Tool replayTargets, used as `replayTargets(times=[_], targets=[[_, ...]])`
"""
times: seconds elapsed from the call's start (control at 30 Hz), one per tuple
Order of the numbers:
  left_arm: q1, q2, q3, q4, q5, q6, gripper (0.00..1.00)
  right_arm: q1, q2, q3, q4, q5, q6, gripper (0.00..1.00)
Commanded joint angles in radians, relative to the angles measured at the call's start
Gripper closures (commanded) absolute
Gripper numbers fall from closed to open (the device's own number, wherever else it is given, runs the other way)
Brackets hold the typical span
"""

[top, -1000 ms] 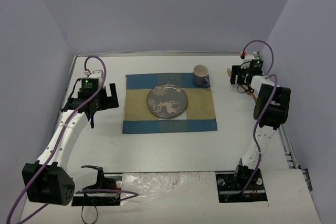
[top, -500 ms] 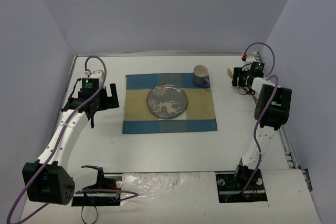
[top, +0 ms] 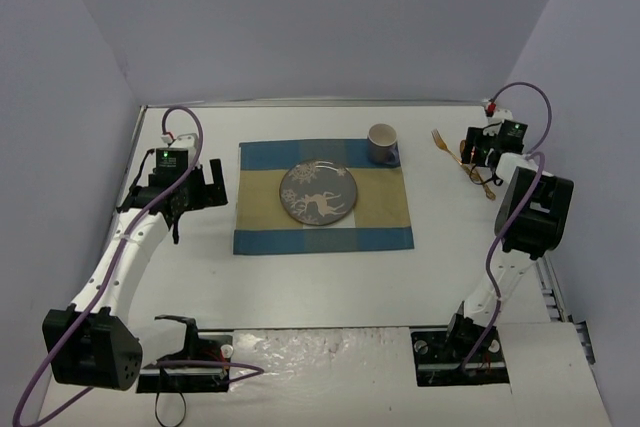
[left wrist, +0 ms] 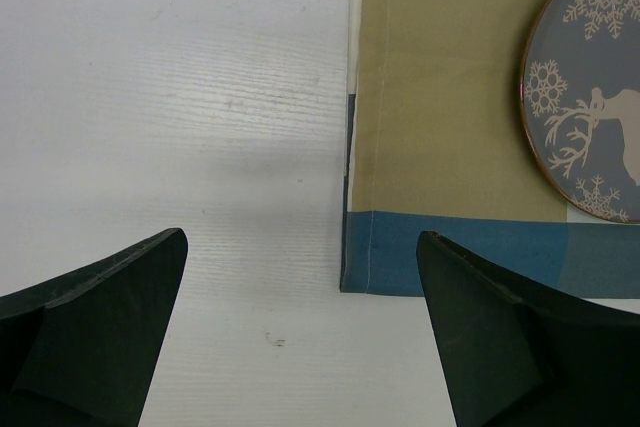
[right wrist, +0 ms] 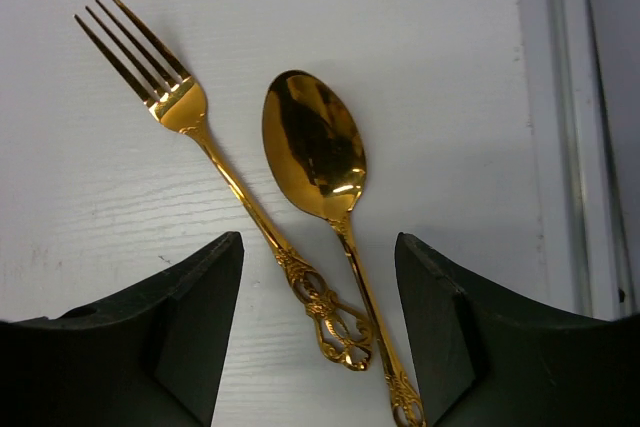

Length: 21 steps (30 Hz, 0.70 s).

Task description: Set the dinner table for one person

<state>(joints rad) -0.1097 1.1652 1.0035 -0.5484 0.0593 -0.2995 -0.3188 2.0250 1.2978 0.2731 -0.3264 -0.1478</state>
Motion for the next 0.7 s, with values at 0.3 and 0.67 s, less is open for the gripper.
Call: replayTargets(times=[0.3,0.67], targets=[[-0.012,-0.020,0.057,0.021,-0.001,-0.003,0.03,-0.049,-0.037,0.006,0.033,-0.031,0.017,0.55],[-0.015,-0.027,0.055,0.021,0.002,-0.004,0.03,-0.052,0.004,0.036,-0.045,-0.025,-0.011,0.60]])
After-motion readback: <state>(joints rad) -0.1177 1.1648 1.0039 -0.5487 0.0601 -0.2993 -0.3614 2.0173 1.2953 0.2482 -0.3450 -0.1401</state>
